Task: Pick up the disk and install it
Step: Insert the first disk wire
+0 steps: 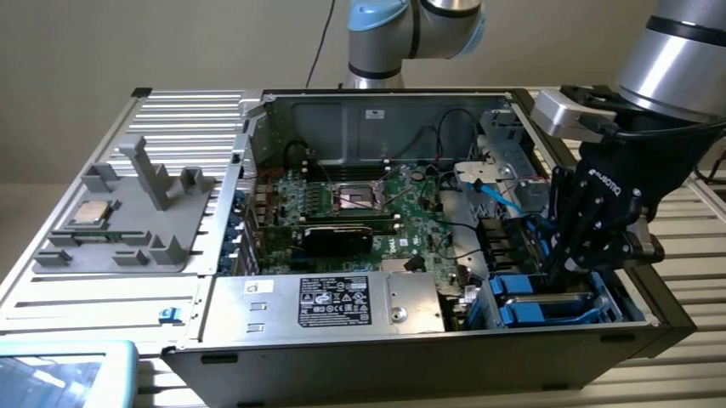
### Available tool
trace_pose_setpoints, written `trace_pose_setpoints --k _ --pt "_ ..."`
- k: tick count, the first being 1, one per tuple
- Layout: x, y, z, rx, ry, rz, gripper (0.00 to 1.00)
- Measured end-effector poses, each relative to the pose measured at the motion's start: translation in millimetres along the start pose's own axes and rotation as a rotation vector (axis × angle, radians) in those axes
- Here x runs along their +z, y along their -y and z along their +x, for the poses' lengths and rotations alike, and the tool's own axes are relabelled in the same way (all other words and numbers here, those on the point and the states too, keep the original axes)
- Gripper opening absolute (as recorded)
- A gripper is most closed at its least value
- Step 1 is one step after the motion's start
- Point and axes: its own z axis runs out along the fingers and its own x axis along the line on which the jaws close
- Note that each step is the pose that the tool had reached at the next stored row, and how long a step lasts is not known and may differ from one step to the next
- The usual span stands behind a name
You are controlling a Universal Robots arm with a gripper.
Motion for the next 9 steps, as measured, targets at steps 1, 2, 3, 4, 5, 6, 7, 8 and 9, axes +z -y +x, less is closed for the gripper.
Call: trace_pose_setpoints --k 1,2,3,4,5,6,7,8,9 --pt "0.0 0.0 0.1 0.0 0.0001 0.0 0.17" --pt "0.0 0.0 0.1 0.0 0.0002 0.0 0.17" --pt "0.0 0.1 0.2 0.0 0.0002 -0.0001 0.17" --pt "-0.1 0.3 0.2 0.0 0.0002 -0.0002 0.17" --pt "-0.1 0.7 0.2 0.001 0.0002 -0.0003 0.17" --pt "-0.2 1.1 0.2 0.001 0.0002 -0.0002 0.17" --pt "-0.2 1.5 0.1 0.001 0.0002 -0.0001 0.17" --pt "-0.2 1.7 0.1 0.0 0.0003 0.0 0.17" --pt "-0.2 1.8 0.2 0.001 0.0005 -0.0001 0.17"
